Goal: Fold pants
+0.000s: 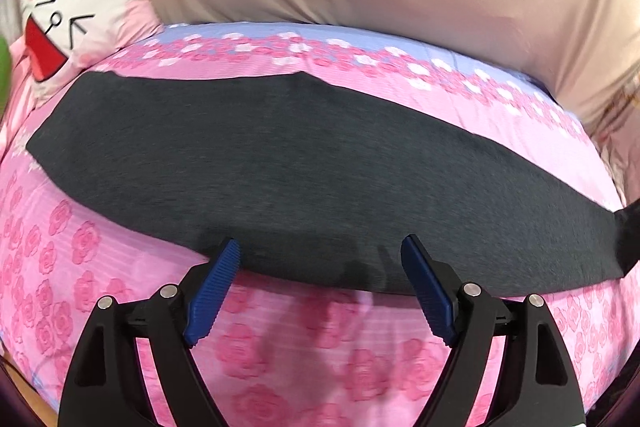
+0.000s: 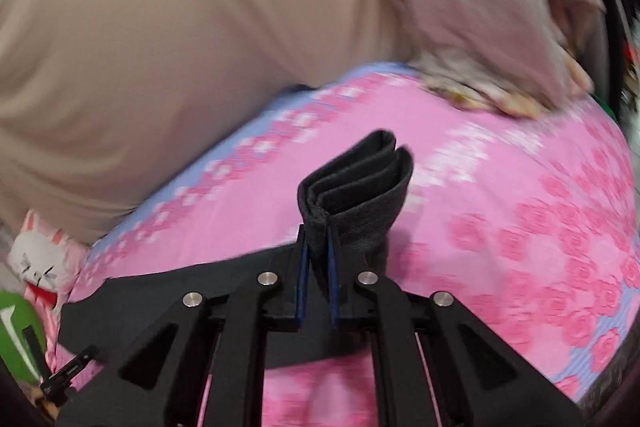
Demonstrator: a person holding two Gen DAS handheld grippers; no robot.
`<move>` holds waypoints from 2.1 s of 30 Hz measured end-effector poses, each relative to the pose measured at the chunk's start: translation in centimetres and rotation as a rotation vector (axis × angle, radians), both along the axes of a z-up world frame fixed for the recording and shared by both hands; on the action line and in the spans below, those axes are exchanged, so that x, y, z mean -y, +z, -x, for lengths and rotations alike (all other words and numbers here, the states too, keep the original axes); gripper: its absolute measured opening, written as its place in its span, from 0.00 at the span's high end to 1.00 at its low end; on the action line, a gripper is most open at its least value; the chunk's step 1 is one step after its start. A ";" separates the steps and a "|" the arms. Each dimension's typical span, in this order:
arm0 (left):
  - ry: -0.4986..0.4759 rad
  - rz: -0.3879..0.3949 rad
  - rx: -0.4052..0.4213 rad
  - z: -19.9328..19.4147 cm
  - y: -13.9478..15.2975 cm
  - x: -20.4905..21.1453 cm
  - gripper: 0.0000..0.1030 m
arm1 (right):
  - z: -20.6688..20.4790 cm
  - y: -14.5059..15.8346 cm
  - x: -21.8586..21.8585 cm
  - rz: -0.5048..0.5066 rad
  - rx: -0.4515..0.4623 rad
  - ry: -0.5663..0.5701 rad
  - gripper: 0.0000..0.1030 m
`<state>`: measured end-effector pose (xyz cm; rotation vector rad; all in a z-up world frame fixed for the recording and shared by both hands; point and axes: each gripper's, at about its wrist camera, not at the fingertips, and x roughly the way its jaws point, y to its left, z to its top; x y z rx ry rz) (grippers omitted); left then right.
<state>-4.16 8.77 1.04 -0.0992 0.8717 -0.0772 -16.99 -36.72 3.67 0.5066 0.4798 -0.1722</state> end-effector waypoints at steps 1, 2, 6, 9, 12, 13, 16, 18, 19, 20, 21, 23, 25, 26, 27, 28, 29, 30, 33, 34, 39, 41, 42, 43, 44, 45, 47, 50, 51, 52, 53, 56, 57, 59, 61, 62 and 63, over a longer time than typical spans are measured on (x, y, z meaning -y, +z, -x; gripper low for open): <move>0.006 0.006 0.003 0.0 0.1 -0.6 0.22 | -0.9 0.8 -1.9 0.017 0.009 0.041 0.93; 0.013 0.010 0.006 0.1 0.1 -1.1 0.22 | -2.1 1.6 -4.4 0.036 0.018 0.097 0.93; 0.042 0.027 0.014 0.5 0.2 -3.7 0.22 | -6.5 2.7 -13.0 0.094 0.015 0.280 0.93; 0.063 0.037 0.018 0.9 0.3 -5.7 0.22 | -9.8 1.7 -19.1 0.109 -0.024 0.405 0.93; 0.091 0.047 0.021 1.4 0.3 -7.7 0.22 | -12.7 -0.9 -24.8 0.146 -0.100 0.505 0.93; 0.097 0.050 0.023 1.6 0.3 -8.2 0.22 | -13.4 -1.9 -26.3 0.156 -0.131 0.532 0.93; 0.111 0.053 0.023 1.9 0.3 -9.7 0.22 | -15.0 -5.4 -30.0 0.200 -0.225 0.581 0.92; 0.111 0.056 0.023 2.1 0.3 -10.1 0.22 | -15.2 -7.4 -30.9 0.244 -0.268 0.574 0.88; 0.109 0.057 0.022 2.1 0.4 -10.3 0.22 | -15.0 -7.7 -31.0 0.257 -0.267 0.577 0.87; 0.109 0.060 0.023 2.1 0.3 -10.4 0.22 | -14.7 -7.8 -31.1 0.283 -0.247 0.573 0.87; 0.111 0.065 0.024 2.1 0.3 -10.5 0.22 | -14.5 -7.8 -31.2 0.303 -0.248 0.570 0.87; 0.106 0.079 0.020 2.1 0.1 -10.5 0.22 | -14.5 -7.6 -31.3 0.313 -0.246 0.562 0.87; 0.101 0.090 0.017 2.0 0.0 -10.4 0.22 | -14.7 -7.7 -31.4 0.307 -0.251 0.563 0.87; 0.098 0.097 0.017 2.1 -0.1 -10.3 0.22 | -14.9 -7.7 -31.4 0.299 -0.255 0.564 0.86; 0.095 0.100 0.015 2.1 -0.1 -10.3 0.22 | -15.0 -7.7 -31.4 0.292 -0.258 0.566 0.85; 0.090 0.104 0.013 2.1 -0.2 -10.2 0.22 | -14.8 -7.6 -31.4 0.286 -0.258 0.571 0.84; 0.087 0.105 0.012 2.2 -0.2 -10.3 0.22 | -14.3 -7.3 -31.3 0.272 -0.253 0.584 0.82; 0.086 0.104 0.015 2.3 -0.1 -10.4 0.22 | -13.6 -6.8 -31.3 0.259 -0.240 0.604 0.78; 0.092 0.102 0.019 2.6 -0.1 -11.1 0.22 | -11.4 -5.4 -30.3 0.247 -0.177 0.587 0.61; 0.100 0.102 0.019 2.6 -0.1 -11.4 0.22 | -11.2 -5.0 -29.8 0.262 -0.177 0.560 0.62; 0.123 0.113 0.003 2.0 -0.6 -12.1 0.21 | -13.6 -5.9 -29.9 0.308 -0.236 0.551 0.61; 0.125 0.122 0.000 2.1 -0.7 -12.1 0.21 | -15.0 -7.3 -30.5 0.309 -0.279 0.590 0.78; 0.124 0.124 -0.002 2.2 -0.7 -12.1 0.21 | -15.4 -7.6 -30.6 0.298 -0.282 0.598 0.87; 0.123 0.126 -0.003 2.3 -0.7 -12.2 0.21 | -15.6 -7.3 -30.6 0.280 -0.272 0.608 0.98; 0.123 0.124 -0.003 2.3 -0.7 -12.2 0.21 | -15.5 -6.7 -30.8 0.279 -0.262 0.608 0.99; 0.125 0.118 -0.002 2.4 -0.7 -12.3 0.21 | -15.1 -5.8 -30.9 0.275 -0.234 0.615 0.99; 0.131 0.114 0.003 2.4 -0.6 -12.6 0.21 | -14.7 -4.4 -31.4 0.273 -0.196 0.636 0.99; 0.136 0.122 -0.001 2.0 -0.8 -12.7 0.21 | -15.0 -5.5 -32.4 0.346 -0.246 0.654 0.90; 0.137 0.123 -0.002 2.0 -0.8 -12.7 0.21 | -14.8 -5.9 -32.6 0.370 -0.256 0.651 0.87; 0.138 0.124 -0.002 2.0 -0.8 -12.7 0.21 | -14.6 -6.3 -32.9 0.377 -0.258 0.669 0.84; 0.138 0.124 -0.003 2.0 -0.8 -12.7 0.21 | -14.4 -6.4 -33.1 0.380 -0.257 0.677 0.73; 0.131 0.121 -0.003 2.0 -0.8 -12.6 0.21 | -14.4 -7.0 -34.1 0.436 -0.265 0.694 0.57; 0.130 0.125 -0.006 2.0 -0.9 -12.6 0.21 | -14.7 -7.5 -34.3 0.458 -0.277 0.694 0.57; 0.128 0.132 -0.007 1.9 -0.9 -12.6 0.21 | -14.9 -7.9 -34.2 0.485 -0.267 0.676 0.72; 0.129 0.128 -0.004 1.9 -0.9 -12.7 0.21 | -15.2 -7.4 -33.7 0.440 -0.264 0.662 0.84; 0.132 0.127 -0.002 1.9 -0.8 -12.8 0.21 | -15.4 -6.4 -33.3 0.389 -0.242 0.652 0.85; 0.138 0.129 0.003 1.9 -0.8 -13.1 0.21 | -15.5 -5.4 -33.1 0.358 -0.212 0.648 0.85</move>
